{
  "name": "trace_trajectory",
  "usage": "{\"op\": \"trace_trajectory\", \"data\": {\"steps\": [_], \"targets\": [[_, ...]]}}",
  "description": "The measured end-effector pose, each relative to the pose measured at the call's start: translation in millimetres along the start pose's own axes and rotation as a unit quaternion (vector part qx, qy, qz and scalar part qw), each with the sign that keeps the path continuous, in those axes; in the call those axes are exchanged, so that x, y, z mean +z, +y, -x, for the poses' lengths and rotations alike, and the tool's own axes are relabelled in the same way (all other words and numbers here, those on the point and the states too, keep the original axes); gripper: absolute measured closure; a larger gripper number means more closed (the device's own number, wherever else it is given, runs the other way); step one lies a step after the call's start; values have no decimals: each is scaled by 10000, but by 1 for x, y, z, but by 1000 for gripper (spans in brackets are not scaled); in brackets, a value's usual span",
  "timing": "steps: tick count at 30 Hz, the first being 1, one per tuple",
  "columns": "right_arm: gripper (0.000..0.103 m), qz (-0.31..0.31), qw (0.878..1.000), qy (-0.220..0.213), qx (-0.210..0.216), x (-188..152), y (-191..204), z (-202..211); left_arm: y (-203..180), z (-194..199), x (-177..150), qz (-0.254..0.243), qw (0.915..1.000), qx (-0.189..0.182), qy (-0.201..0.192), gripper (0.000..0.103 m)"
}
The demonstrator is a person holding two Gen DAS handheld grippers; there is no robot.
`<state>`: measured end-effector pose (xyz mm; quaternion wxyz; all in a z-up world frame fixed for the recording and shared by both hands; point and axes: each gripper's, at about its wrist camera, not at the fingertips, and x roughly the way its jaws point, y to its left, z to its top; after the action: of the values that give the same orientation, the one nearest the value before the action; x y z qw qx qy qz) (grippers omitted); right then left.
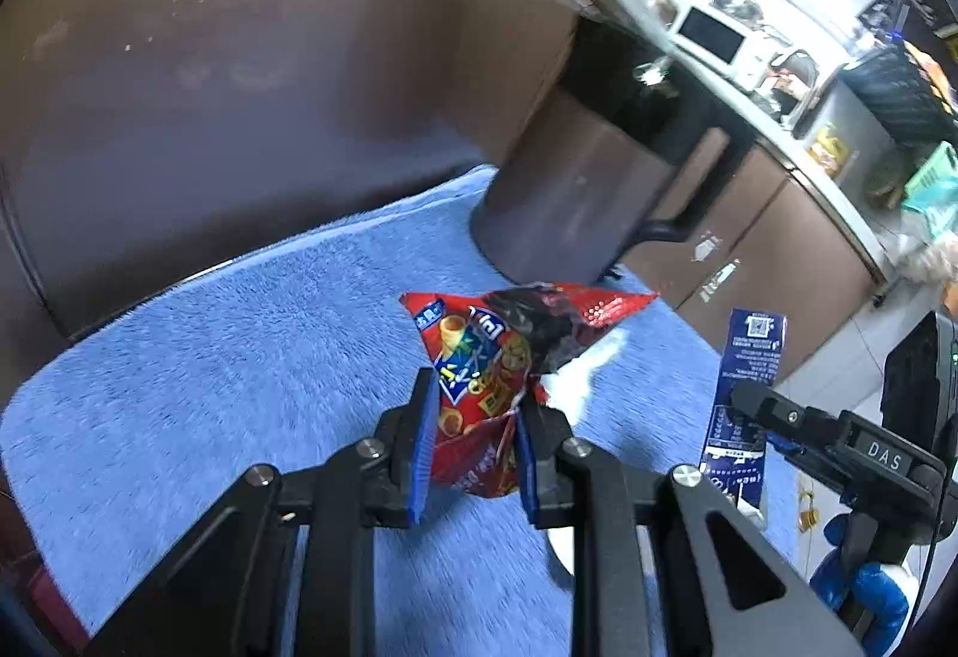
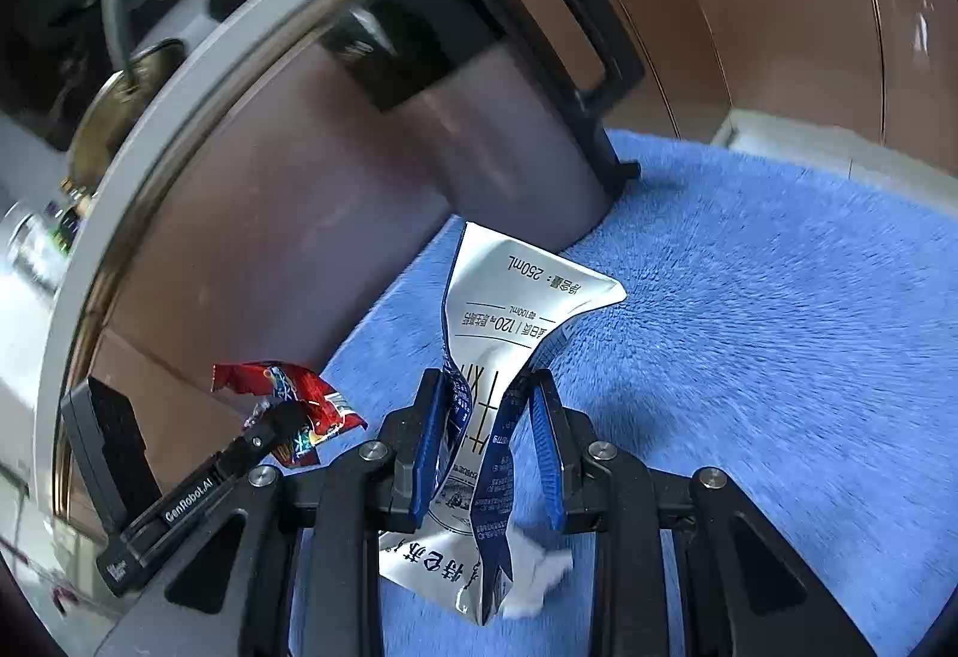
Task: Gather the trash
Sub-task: 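Carry wrapper and carton over the bin and open both tools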
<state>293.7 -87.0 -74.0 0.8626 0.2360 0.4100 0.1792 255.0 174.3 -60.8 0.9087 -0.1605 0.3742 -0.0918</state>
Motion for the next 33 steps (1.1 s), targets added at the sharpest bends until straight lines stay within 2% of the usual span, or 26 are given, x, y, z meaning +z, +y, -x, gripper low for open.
{"op": "trace_trajectory", "data": {"steps": [3,10,17,21,26,29,33], "targets": [[74,191,9996,-179,68,-13,7,35,-13,28,-7,-133,9998,-92,-131,81],[74,611,9945,-846,78,-42,18,153,-53,110,-18,-539,9960,-357,-615,81],[74,671,9841,-1640,-110,-74,2,264,-106,167,-25,-1039,9874,-735,-943,81],[74,666,9747,-2050,-584,-96,-15,321,-146,175,-37,-1382,9810,-1024,-900,81],[74,394,9607,-2443,-1262,-128,-53,379,-212,163,-65,-1888,9689,-1484,-590,81],[74,249,9497,-2573,-1765,-146,-76,403,-253,153,-87,-2174,9597,-1747,-358,81],[74,50,9341,-2570,-2479,-165,-108,415,-307,126,-121,-2513,9464,-2027,82,81]]}}
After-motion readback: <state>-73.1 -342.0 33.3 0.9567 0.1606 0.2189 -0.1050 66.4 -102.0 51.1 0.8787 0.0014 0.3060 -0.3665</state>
